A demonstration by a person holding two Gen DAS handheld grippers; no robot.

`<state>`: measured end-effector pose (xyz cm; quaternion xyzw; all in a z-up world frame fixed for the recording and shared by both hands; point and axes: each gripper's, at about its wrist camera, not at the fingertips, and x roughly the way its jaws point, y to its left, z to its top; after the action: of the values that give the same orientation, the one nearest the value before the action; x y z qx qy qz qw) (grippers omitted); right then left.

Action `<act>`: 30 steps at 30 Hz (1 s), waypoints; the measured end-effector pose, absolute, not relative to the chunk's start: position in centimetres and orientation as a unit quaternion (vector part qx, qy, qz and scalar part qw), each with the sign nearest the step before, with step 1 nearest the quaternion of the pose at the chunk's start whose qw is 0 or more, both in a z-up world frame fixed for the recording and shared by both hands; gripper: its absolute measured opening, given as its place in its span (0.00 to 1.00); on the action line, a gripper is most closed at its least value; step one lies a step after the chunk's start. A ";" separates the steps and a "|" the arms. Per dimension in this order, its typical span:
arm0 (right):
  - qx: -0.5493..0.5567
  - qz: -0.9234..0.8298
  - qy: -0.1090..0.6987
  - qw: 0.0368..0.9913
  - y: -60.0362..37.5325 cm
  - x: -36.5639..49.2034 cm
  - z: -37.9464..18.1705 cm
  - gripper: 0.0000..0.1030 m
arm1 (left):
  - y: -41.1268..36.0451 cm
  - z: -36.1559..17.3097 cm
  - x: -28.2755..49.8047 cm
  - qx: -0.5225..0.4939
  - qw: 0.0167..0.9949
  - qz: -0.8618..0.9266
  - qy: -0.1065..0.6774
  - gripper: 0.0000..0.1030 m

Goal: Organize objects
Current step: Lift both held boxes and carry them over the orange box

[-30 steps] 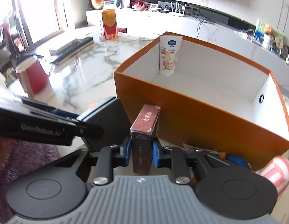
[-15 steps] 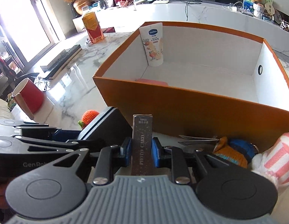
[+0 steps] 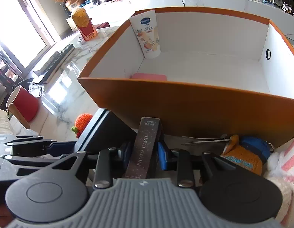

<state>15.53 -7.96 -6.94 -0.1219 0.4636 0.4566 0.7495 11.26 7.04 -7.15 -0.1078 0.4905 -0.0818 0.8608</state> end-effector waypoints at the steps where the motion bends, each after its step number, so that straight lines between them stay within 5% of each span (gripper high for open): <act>1: -0.121 0.455 0.467 0.748 -7.9 15.6 -7.1 0.32 | 7.0 -7.1 11.3 -0.108 0.860 -0.081 0.492 0.41; 12: -0.132 0.442 0.462 0.758 -8.4 15.3 -6.7 0.24 | 6.0 -7.2 11.2 -0.089 0.865 -0.077 0.488 0.38; 30: -0.116 0.491 0.366 0.783 -12.0 12.4 2.7 0.24 | 6.7 1.8 6.8 -0.120 0.905 -0.112 0.393 0.37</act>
<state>12.37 -12.02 2.70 -0.1157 0.3655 0.4906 0.7825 6.83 6.70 1.81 -0.1203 0.3931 -0.1121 0.9047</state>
